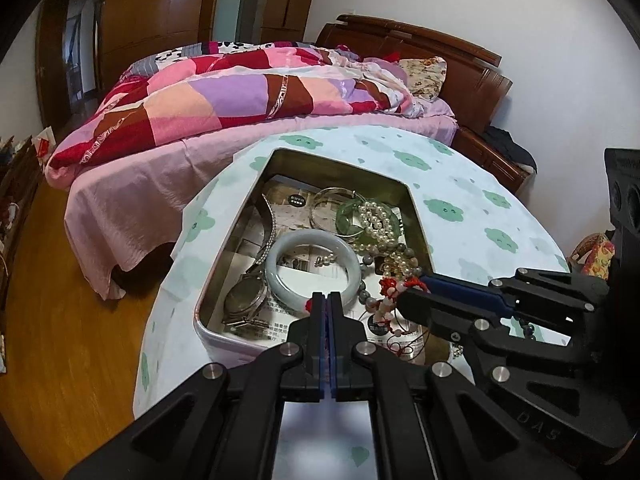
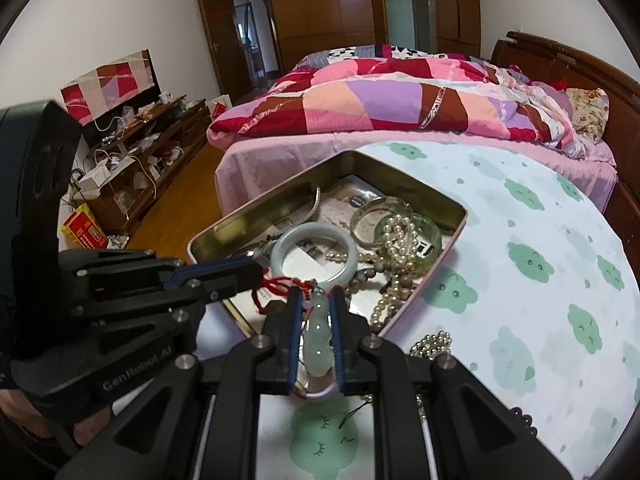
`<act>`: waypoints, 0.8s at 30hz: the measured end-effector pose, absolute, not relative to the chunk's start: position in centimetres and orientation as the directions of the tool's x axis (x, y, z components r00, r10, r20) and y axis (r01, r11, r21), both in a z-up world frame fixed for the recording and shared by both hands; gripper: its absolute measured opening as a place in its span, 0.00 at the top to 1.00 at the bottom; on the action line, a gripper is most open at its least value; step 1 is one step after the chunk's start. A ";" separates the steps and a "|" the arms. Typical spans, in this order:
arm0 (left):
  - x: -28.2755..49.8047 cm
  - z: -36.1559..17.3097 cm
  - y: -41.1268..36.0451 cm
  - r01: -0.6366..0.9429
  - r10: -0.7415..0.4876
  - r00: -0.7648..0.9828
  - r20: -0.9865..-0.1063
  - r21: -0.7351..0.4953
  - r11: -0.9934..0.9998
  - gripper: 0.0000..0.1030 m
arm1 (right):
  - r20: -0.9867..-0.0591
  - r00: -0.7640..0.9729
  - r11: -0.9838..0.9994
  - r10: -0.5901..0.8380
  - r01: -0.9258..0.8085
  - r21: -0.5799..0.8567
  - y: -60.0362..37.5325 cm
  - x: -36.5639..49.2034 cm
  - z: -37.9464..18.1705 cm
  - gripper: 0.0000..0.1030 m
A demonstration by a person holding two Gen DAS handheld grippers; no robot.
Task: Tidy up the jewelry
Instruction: 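Lower the jade pendant into the tin and open the right gripper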
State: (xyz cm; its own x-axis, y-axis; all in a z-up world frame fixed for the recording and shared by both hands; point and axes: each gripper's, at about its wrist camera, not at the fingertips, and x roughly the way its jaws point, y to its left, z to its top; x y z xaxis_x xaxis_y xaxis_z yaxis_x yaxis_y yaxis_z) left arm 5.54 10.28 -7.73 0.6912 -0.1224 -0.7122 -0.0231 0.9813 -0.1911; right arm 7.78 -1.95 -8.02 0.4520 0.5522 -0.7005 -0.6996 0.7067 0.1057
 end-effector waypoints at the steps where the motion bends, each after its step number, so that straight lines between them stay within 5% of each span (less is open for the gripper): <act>1: 5.6 -7.8 10.3 -0.024 -0.120 0.690 -0.714 -0.188 0.982 1.00 | -0.701 0.451 0.707 0.551 -0.699 0.106 -1.9 7.8 -8.1 0.84; 6: 5.7 -8.0 10.5 -0.027 -0.129 0.686 -0.716 -0.202 0.979 1.00 | -0.701 0.443 0.705 0.559 -0.699 0.120 -2.1 7.8 -8.1 0.81; 11: 5.8 -8.0 10.5 -0.029 -0.138 0.677 -0.723 -0.214 0.976 0.98 | -0.689 0.448 0.709 0.570 -0.692 0.136 -2.4 7.8 -7.8 0.61; 13: 5.9 -8.1 10.5 -0.035 -0.134 0.675 -0.725 -0.213 0.976 0.91 | -0.687 0.455 0.715 0.567 -0.686 0.137 -2.6 7.9 -7.8 0.58; 15: 5.7 -8.0 10.5 -0.042 -0.130 0.683 -0.719 -0.216 0.976 0.69 | -0.684 0.463 0.723 0.564 -0.678 0.137 -2.9 8.0 -7.7 0.54; 18: 5.5 -7.6 10.8 -0.057 -0.111 0.700 -0.705 -0.210 0.976 0.49 | -0.676 0.475 0.736 0.564 -0.661 0.149 -3.5 8.3 -7.5 0.52; 24: 5.4 -7.4 11.1 -0.084 -0.076 0.708 -0.702 -0.191 0.978 0.39 | -0.666 0.496 0.750 0.556 -0.644 0.147 -3.9 8.4 -7.3 0.41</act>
State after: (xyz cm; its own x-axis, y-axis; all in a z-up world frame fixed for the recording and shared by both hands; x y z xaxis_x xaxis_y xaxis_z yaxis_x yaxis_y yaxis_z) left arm 5.44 11.05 -7.41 0.7083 -0.0758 -0.7018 -0.0844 0.9780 -0.1908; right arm 8.35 -3.90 -7.26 0.4962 0.5564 -0.6665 -0.6444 0.7505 0.1468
